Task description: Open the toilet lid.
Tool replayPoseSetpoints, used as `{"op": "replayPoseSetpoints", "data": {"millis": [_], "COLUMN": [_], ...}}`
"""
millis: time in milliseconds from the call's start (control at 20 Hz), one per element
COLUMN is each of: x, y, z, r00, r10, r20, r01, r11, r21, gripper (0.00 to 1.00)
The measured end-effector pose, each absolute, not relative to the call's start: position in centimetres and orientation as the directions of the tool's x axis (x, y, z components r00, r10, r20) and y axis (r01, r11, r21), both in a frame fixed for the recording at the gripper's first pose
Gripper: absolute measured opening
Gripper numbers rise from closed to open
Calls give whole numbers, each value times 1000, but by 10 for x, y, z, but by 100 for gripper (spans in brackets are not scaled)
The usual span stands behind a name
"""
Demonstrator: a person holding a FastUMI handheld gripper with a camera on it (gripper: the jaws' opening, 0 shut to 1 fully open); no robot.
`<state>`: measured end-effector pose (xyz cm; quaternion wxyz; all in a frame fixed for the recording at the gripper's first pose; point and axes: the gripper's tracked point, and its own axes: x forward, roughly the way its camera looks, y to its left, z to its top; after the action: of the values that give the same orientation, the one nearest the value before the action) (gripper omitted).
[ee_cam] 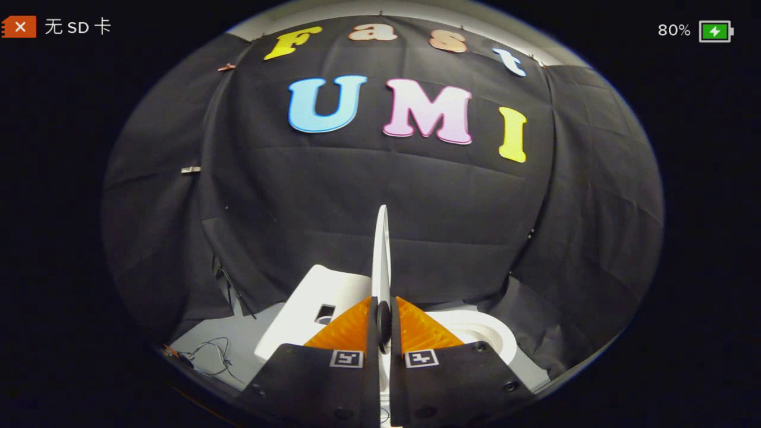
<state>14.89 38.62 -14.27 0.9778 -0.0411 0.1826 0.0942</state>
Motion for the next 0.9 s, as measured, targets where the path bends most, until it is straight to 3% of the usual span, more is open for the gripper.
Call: {"op": "replayPoseSetpoints", "data": {"millis": [400, 600, 700, 800, 850, 900], "x": [139, 146, 152, 153, 153, 153], "y": [443, 426, 425, 422, 420, 418], "z": [-156, -151, -154, -158, -159, -159], "r00": [932, 949, 942, 932, 928, 926], "r10": [159, 122, 138, 149, 154, 158], "r20": [-324, -291, -308, -332, -339, -342], "r01": [-253, -209, -219, -232, -238, -242], "r11": [928, 934, 944, 946, 946, 945], "r21": [-273, -289, -246, -225, -222, -218], "gripper": [11, 11, 17, 28, 39, 40]}}
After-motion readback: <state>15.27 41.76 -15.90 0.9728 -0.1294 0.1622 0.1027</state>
